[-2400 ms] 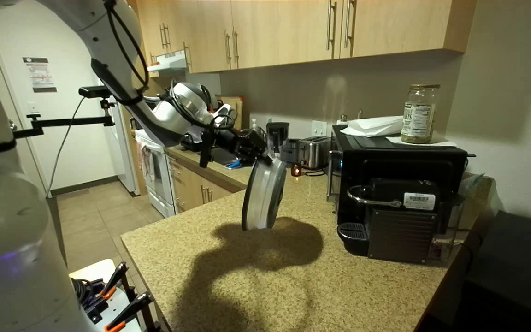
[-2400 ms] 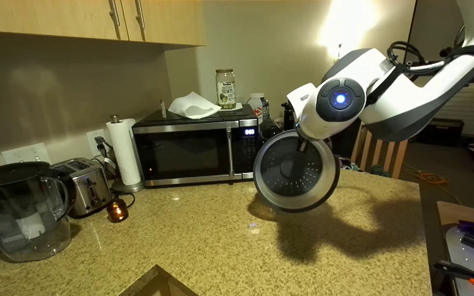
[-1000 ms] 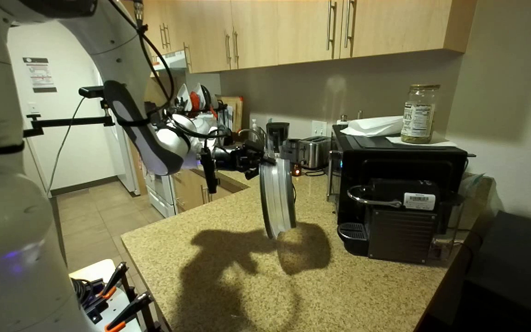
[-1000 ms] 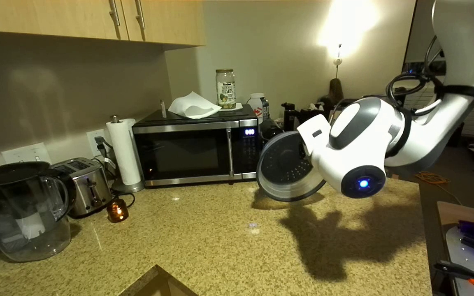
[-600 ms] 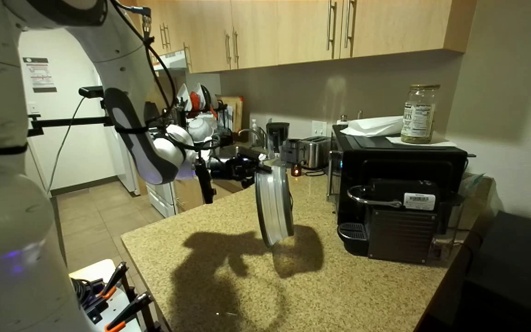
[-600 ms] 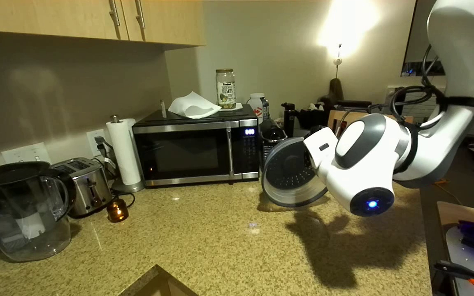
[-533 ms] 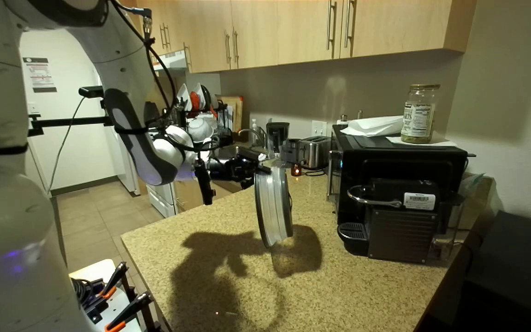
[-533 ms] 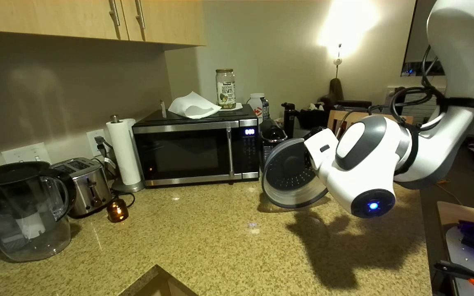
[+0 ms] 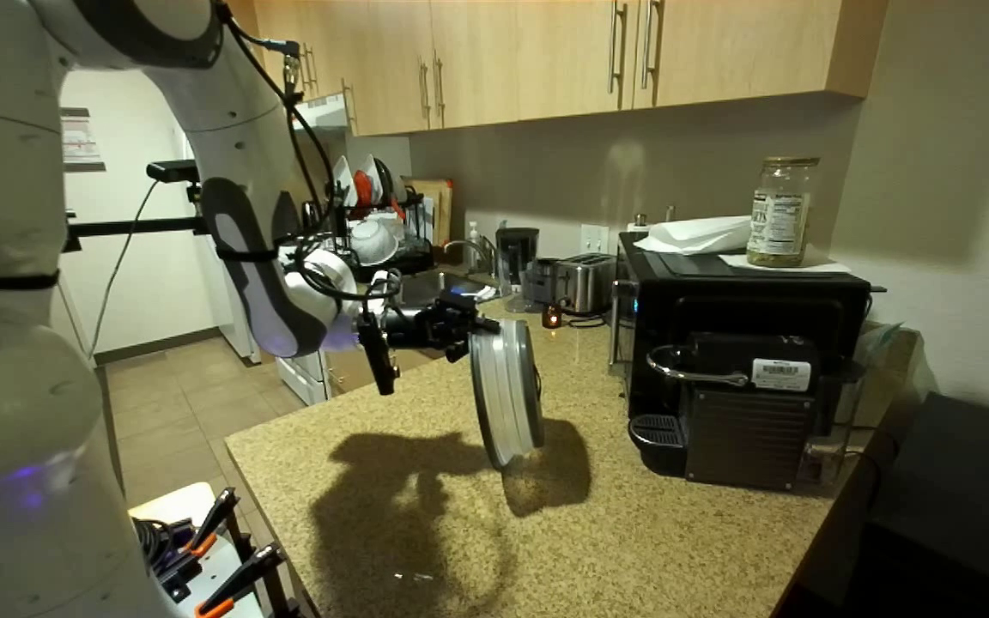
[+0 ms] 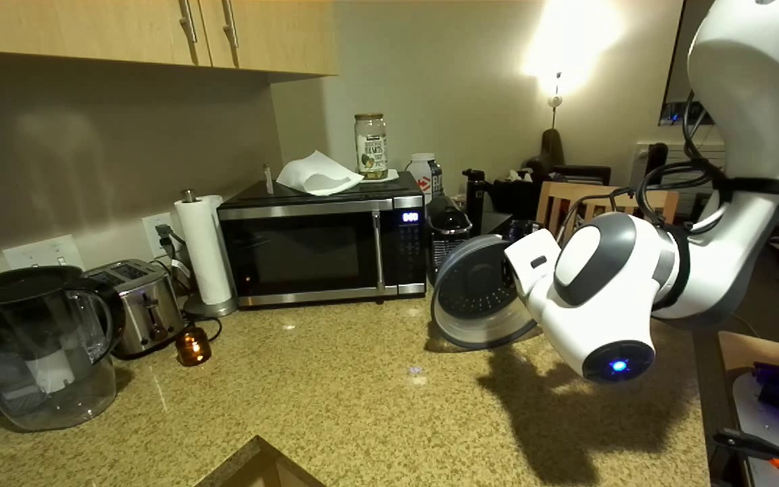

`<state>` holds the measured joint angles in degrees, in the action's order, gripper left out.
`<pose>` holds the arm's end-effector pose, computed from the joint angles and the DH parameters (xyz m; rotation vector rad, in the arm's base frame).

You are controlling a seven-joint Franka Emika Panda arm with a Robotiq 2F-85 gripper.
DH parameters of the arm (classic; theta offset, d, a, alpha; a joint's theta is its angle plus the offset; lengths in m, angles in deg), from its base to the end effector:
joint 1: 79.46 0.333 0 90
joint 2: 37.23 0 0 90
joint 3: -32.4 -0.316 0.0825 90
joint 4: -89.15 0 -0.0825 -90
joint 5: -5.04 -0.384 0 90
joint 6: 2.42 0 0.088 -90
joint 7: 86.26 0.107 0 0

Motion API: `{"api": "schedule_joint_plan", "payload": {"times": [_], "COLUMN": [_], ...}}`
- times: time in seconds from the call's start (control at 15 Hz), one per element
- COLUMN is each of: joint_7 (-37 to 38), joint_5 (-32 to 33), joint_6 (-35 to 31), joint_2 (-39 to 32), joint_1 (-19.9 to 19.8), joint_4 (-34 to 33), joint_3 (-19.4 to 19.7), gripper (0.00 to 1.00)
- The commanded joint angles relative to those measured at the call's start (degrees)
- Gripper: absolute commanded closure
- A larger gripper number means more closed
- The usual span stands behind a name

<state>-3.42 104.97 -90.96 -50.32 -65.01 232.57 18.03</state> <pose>0.4289 0.1166 0.2292 1.5568 0.2746 0.7436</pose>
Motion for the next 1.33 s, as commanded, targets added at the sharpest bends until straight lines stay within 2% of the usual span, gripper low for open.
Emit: {"api": "schedule_joint_plan", "payload": {"times": [0.0,0.6,1.27], "joint_7": [3.5,5.4,6.8], "joint_5": [2.9,3.3,3.6], "joint_6": [4.4,9.1,10.9], "joint_2": [-2.0,-4.6,-6.0], "joint_1": [0.6,1.4,1.6], "joint_4": [1.7,3.0,4.8], "joint_3": [-0.6,-2.1,-3.3], "gripper": [0.96,0.96,0.96]}}
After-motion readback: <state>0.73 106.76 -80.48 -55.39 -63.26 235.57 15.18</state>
